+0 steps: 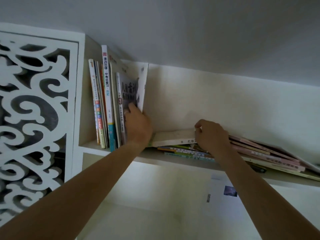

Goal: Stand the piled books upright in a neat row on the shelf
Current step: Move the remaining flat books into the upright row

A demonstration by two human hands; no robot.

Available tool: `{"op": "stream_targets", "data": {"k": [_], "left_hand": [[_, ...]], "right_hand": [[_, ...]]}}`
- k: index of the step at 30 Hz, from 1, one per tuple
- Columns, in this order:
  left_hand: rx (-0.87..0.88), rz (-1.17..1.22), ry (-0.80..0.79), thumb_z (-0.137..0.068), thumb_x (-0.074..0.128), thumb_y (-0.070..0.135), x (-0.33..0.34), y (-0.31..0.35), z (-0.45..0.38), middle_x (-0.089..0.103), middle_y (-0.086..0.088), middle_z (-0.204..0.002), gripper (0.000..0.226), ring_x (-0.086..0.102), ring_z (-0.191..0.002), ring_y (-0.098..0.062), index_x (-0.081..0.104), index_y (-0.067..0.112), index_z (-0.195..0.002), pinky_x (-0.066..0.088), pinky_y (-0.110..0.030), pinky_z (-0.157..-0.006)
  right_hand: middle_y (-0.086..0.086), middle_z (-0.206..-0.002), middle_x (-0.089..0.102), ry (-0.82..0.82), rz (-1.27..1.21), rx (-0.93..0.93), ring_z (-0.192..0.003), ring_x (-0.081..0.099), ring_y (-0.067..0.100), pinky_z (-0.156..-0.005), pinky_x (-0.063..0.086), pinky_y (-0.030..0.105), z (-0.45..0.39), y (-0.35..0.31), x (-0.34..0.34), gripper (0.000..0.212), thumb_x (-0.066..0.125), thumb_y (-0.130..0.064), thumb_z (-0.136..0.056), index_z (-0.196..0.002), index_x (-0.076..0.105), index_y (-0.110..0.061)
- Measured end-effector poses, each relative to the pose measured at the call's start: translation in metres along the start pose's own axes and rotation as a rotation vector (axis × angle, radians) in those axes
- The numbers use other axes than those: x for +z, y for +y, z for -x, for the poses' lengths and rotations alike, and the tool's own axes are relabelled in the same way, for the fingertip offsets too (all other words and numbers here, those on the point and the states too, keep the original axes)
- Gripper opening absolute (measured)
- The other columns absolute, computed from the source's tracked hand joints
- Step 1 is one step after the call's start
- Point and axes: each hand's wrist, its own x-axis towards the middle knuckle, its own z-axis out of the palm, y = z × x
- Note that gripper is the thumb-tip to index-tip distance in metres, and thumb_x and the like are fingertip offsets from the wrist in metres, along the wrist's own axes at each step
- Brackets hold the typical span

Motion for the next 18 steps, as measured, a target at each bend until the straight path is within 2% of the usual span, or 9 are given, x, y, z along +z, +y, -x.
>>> {"op": "stream_targets", "data": {"k": [3, 6, 8, 9, 11, 12, 14, 16, 18], "left_hand": [[0.243, -0.28, 0.091, -0.1, 0.054, 0.0, -0.001, -0.017, 0.005, 0.019, -0.025, -0.166, 0.086, 0.031, -0.151, -0.042, -0.002, 0.011, -0.164, 0.041, -0.059, -0.117], [0.74, -0.678, 0.261, -0.099, 0.057, 0.004, -0.016, -0.035, 0.01, -0.003, -0.023, -0.17, 0.087, 0.005, -0.159, -0.042, 0.0, 0.012, -0.166, 0.02, -0.059, -0.127], [0.924, -0.925, 0.152, -0.098, 0.056, 0.008, -0.02, -0.043, 0.004, -0.002, -0.024, -0.17, 0.083, 0.0, -0.159, -0.041, 0.007, 0.008, -0.165, 0.005, -0.055, -0.129], [0.923, -1.025, 0.022, -0.1, 0.055, 0.008, -0.02, -0.043, 0.002, 0.005, -0.026, -0.17, 0.076, 0.004, -0.159, -0.041, 0.014, 0.003, -0.163, 0.002, -0.054, -0.129], [0.768, -1.21, -0.217, -0.101, 0.055, 0.01, -0.019, -0.038, 0.002, 0.037, -0.029, -0.159, 0.054, 0.026, -0.154, -0.042, 0.04, -0.004, -0.152, 0.007, -0.052, -0.13], [0.7, -1.289, -0.276, -0.101, 0.056, 0.012, -0.021, -0.033, 0.003, 0.048, -0.027, -0.152, 0.047, 0.034, -0.151, -0.04, 0.05, -0.003, -0.145, 0.011, -0.05, -0.13], [0.628, -1.361, -0.324, -0.101, 0.058, 0.016, -0.024, -0.024, 0.005, 0.052, -0.023, -0.15, 0.045, 0.036, -0.15, -0.038, 0.054, -0.001, -0.143, 0.013, -0.048, -0.129], [0.566, -1.295, -0.37, -0.103, 0.055, 0.017, -0.025, -0.013, 0.008, 0.053, -0.021, -0.15, 0.042, 0.036, -0.15, -0.037, 0.056, 0.001, -0.142, 0.014, -0.047, -0.13], [0.505, -1.089, -0.365, -0.102, 0.052, 0.02, -0.022, -0.005, 0.008, 0.063, -0.018, -0.137, 0.033, 0.053, -0.136, -0.035, 0.066, 0.008, -0.13, 0.029, -0.044, -0.125]], "right_hand": [[0.009, -0.113, 0.065, -0.011, 0.087, -0.007, -0.108, 0.057, 0.035, -0.097, 0.044, 0.045, 0.001, -0.009, 0.005, 0.029, 0.043, -0.035, -0.103, -0.12, 0.058, -0.018], [0.009, -0.115, 0.062, -0.025, 0.104, 0.012, -0.111, 0.054, 0.036, -0.099, 0.04, 0.045, 0.0, -0.012, 0.006, 0.027, 0.042, -0.035, -0.103, -0.12, 0.054, -0.017], [0.01, -0.118, 0.062, -0.037, 0.126, 0.031, -0.114, 0.054, 0.035, -0.099, 0.038, 0.044, -0.002, -0.014, 0.006, 0.026, 0.044, -0.033, -0.102, -0.121, 0.055, -0.017], [0.01, -0.118, 0.062, -0.04, 0.135, 0.039, -0.114, 0.054, 0.035, -0.098, 0.038, 0.043, -0.002, -0.016, 0.006, 0.025, 0.045, -0.032, -0.102, -0.12, 0.055, -0.017], [0.009, -0.114, 0.063, -0.026, 0.136, 0.05, -0.11, 0.057, 0.033, -0.094, 0.039, 0.04, -0.003, -0.019, 0.004, 0.019, 0.049, -0.027, -0.101, -0.114, 0.057, -0.016], [0.009, -0.11, 0.064, -0.007, 0.125, 0.05, -0.105, 0.059, 0.032, -0.092, 0.04, 0.038, -0.003, -0.02, 0.004, 0.013, 0.05, -0.024, -0.101, -0.109, 0.057, -0.016], [0.006, -0.098, 0.063, 0.031, 0.099, 0.049, -0.092, 0.058, 0.028, -0.086, 0.04, 0.037, -0.003, -0.018, 0.005, 0.006, 0.052, -0.02, -0.1, -0.095, 0.053, -0.017], [0.0, -0.079, 0.054, 0.072, 0.098, 0.045, -0.079, 0.052, 0.025, -0.078, 0.037, 0.035, -0.003, -0.015, 0.006, 0.014, 0.053, -0.02, -0.1, -0.087, 0.05, -0.018], [-0.003, -0.07, 0.046, 0.108, 0.106, 0.039, -0.072, 0.05, 0.023, -0.072, 0.035, 0.033, -0.003, -0.012, 0.006, 0.015, 0.054, -0.023, -0.1, -0.086, 0.054, -0.017]]}}
